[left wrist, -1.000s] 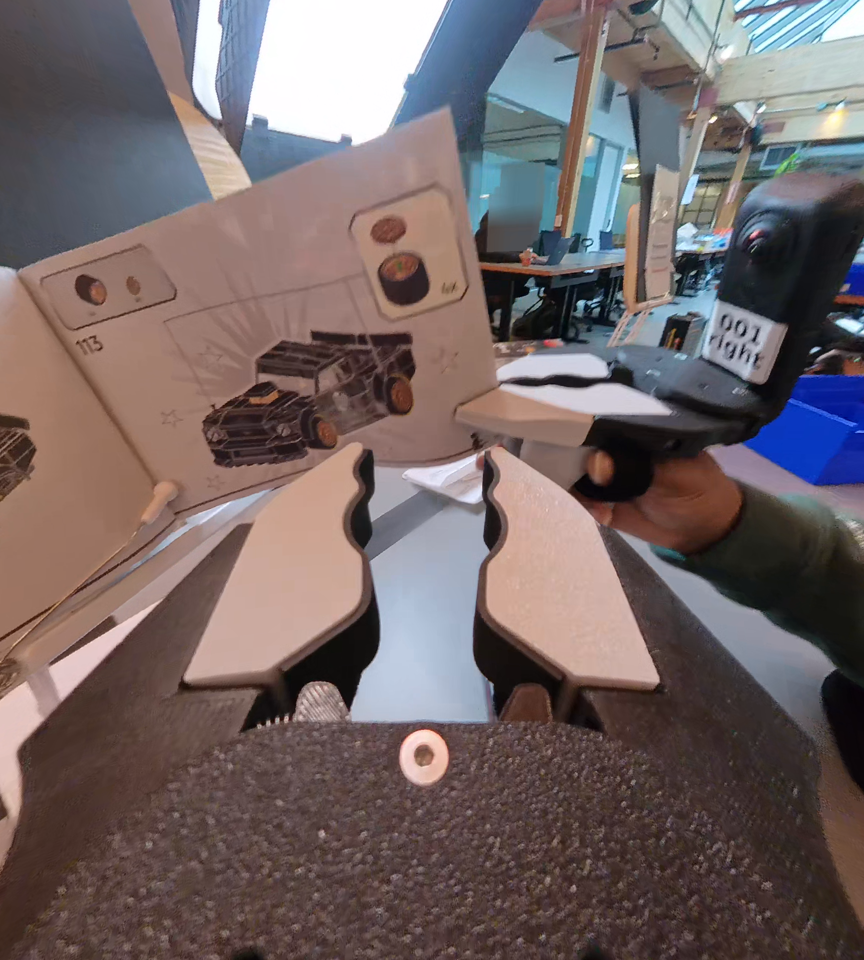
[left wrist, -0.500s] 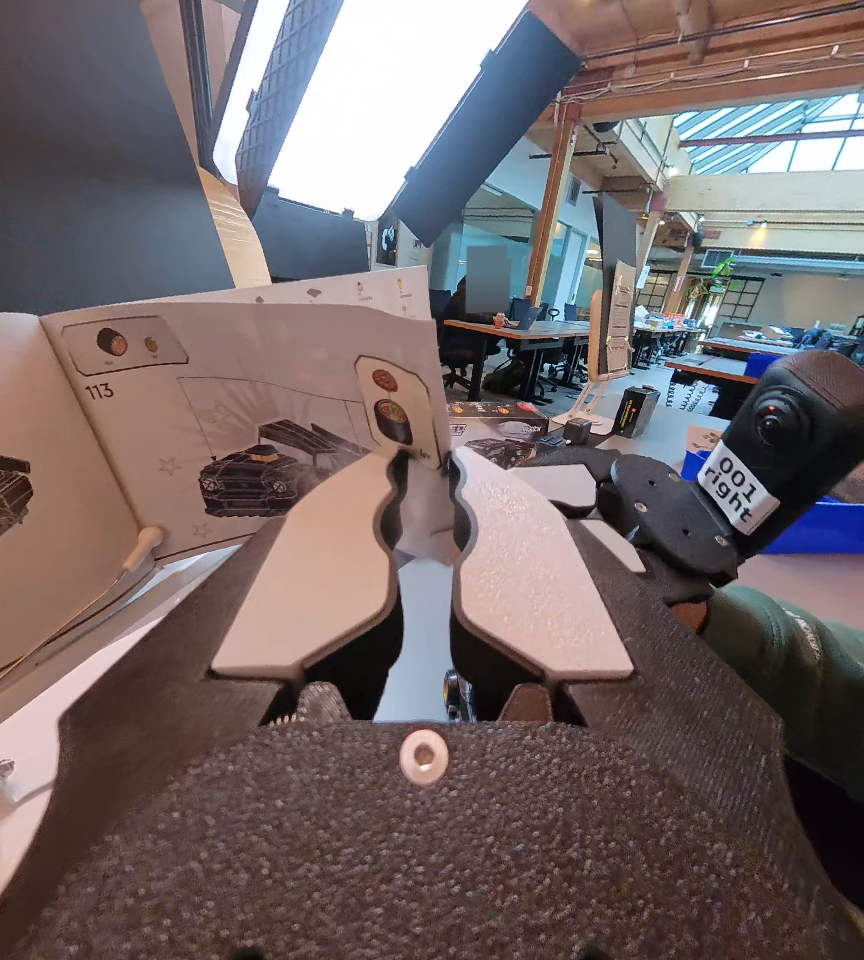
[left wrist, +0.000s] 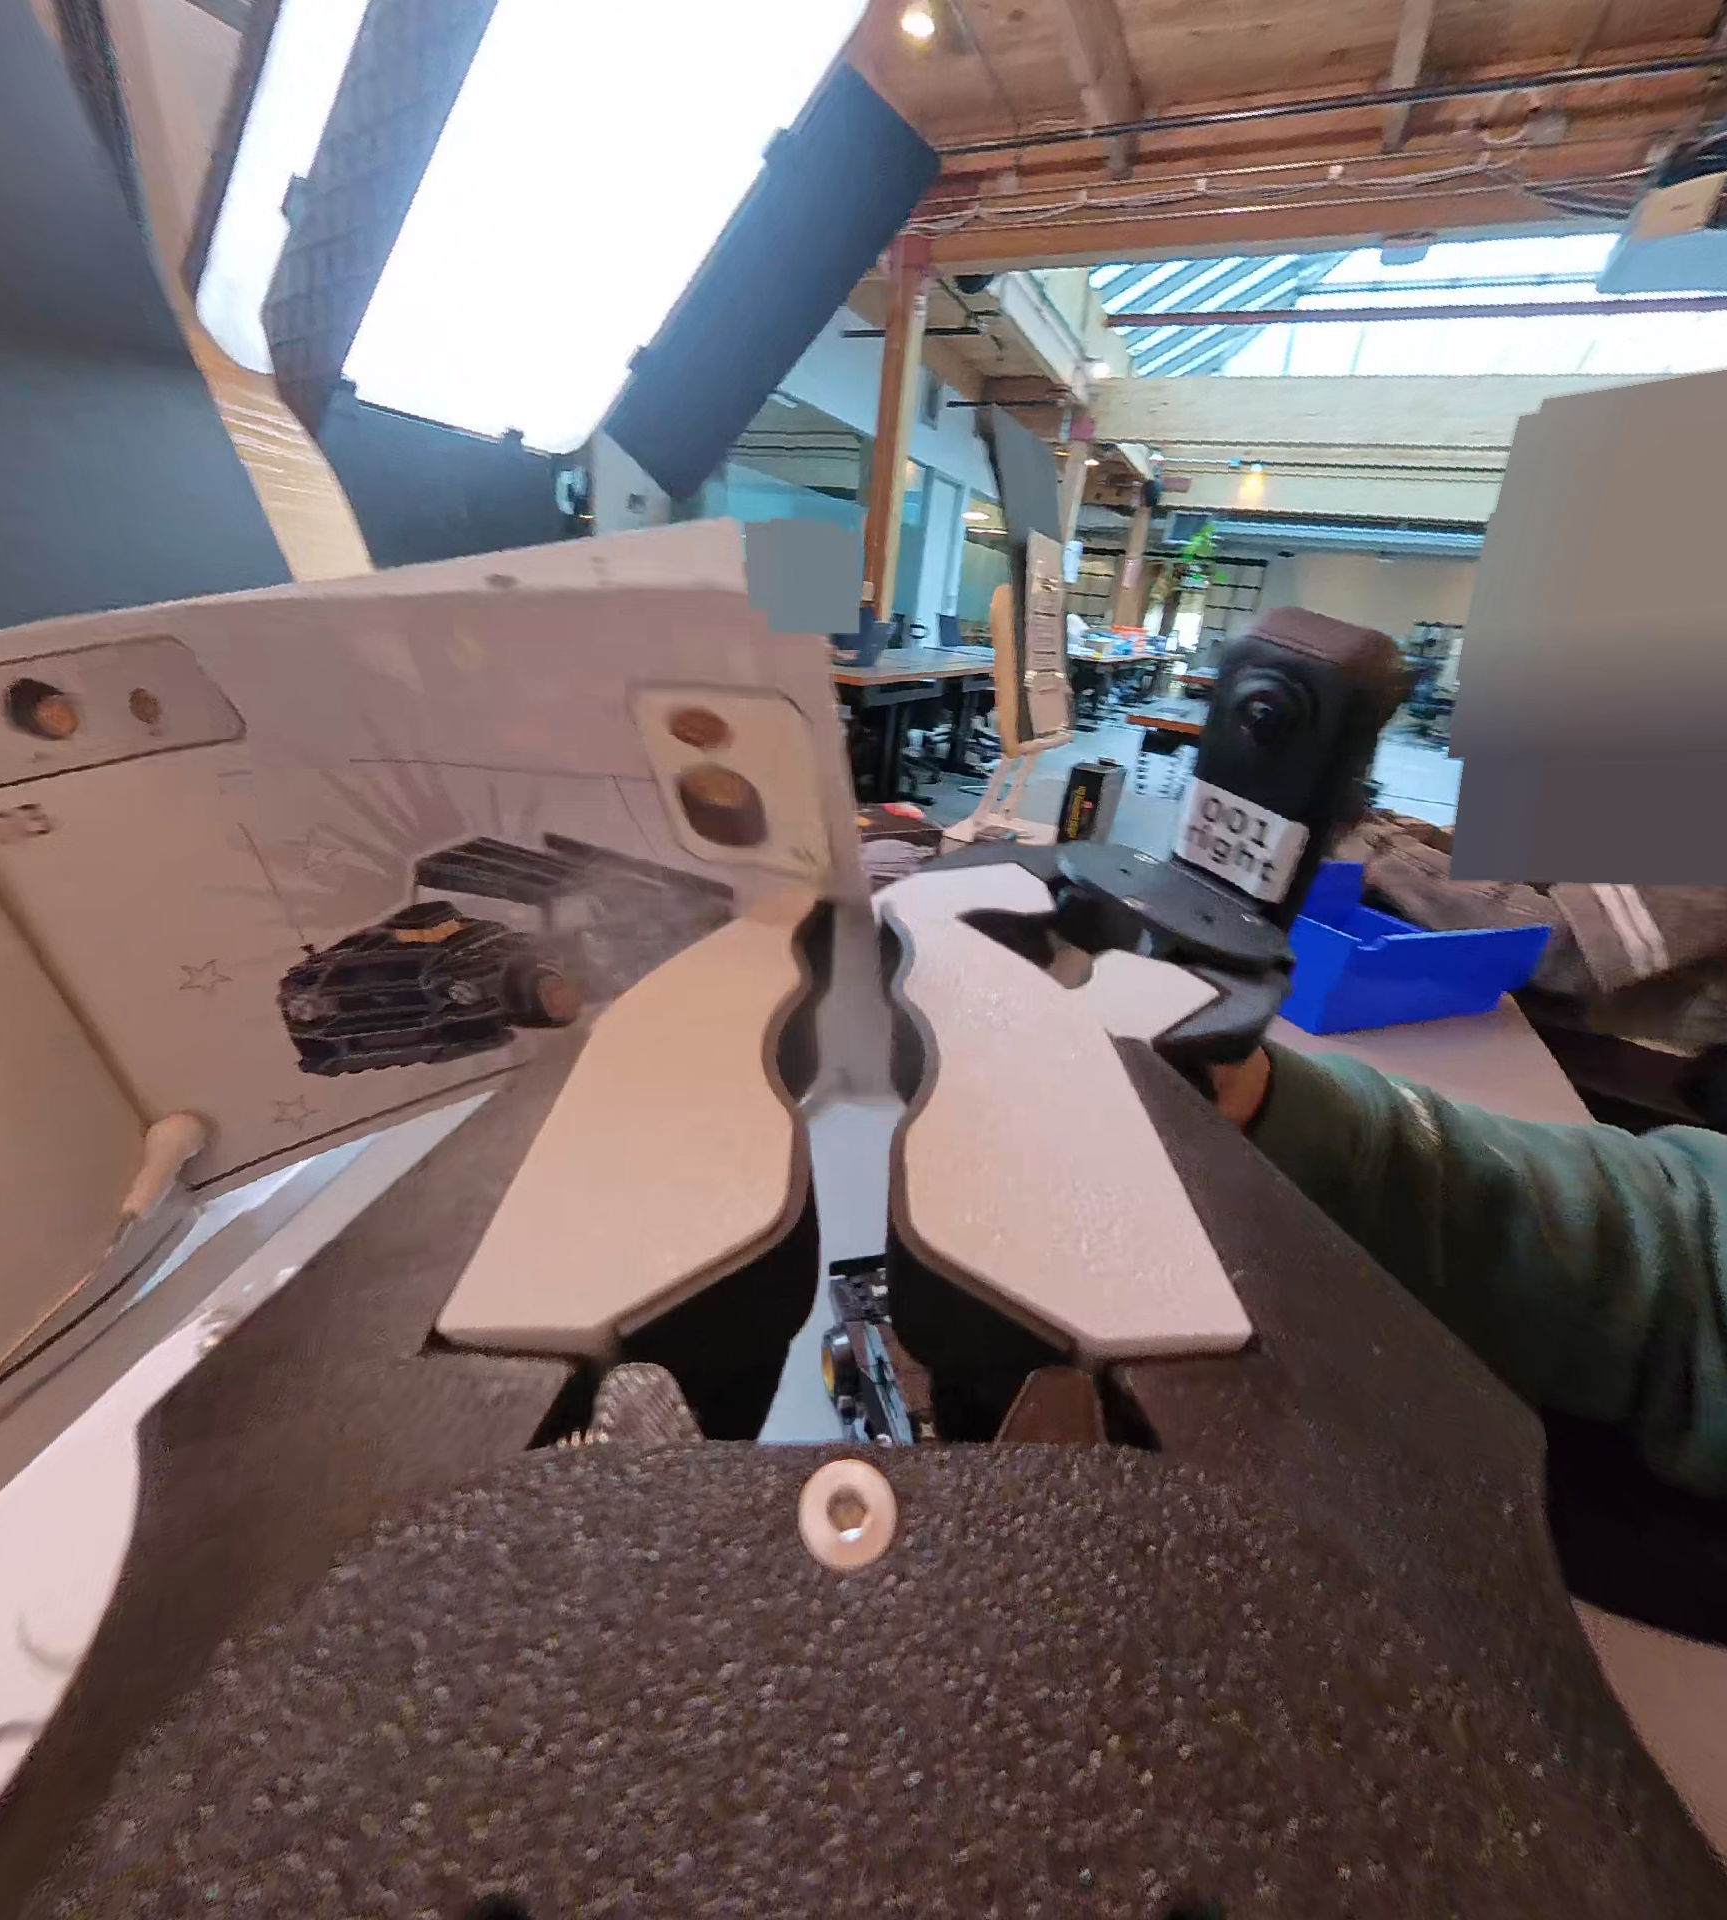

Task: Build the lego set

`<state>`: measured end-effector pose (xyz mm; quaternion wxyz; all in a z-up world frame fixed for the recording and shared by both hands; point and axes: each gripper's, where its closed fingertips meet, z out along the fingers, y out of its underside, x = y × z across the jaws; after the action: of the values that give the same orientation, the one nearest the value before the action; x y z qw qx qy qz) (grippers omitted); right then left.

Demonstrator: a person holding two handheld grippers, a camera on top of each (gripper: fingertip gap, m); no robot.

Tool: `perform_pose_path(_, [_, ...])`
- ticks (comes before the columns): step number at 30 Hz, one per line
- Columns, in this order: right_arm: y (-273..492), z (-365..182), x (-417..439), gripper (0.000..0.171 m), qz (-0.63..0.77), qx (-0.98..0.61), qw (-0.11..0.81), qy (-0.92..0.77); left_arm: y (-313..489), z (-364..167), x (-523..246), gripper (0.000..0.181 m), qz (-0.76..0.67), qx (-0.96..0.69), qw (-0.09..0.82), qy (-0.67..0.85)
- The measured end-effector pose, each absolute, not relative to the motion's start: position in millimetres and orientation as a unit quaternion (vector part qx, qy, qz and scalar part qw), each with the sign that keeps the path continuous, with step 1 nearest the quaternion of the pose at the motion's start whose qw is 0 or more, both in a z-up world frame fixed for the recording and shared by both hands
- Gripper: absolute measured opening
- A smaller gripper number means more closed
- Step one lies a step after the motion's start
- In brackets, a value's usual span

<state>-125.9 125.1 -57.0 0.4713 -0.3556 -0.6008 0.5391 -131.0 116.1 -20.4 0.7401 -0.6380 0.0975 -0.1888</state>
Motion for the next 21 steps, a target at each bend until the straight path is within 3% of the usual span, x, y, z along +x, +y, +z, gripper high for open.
perform_pose_path(3, [121,-46,-129,0.059,0.57,-0.363,0.421,-0.605,117,-23,-130,0.005,-0.196,-0.639,0.735,0.115])
perform_pose_path(5, [126,-41,-138,0.063,0.569,-0.373,0.409,-0.608,122,-29,-136,0.004,-0.179,-0.648,0.733,0.106])
perform_pose_path(9, [131,-37,-150,0.026,0.558,-0.369,0.413,-0.617,123,-31,-147,0.013,-0.181,-0.652,0.733,0.072])
perform_pose_path(12, [136,-34,-152,0.0,0.527,-0.362,0.468,-0.61,117,-21,-149,0.018,-0.191,-0.641,0.741,0.067])
perform_pose_path(19, [124,-51,-157,0.0,0.473,-0.355,0.503,-0.63,127,-22,-160,0.027,-0.125,-0.66,0.74,0.023])
perform_pose_path(21, [122,-52,-158,0.001,0.478,-0.354,0.498,-0.631,133,-30,-169,0.042,-0.112,-0.671,0.733,0.002])
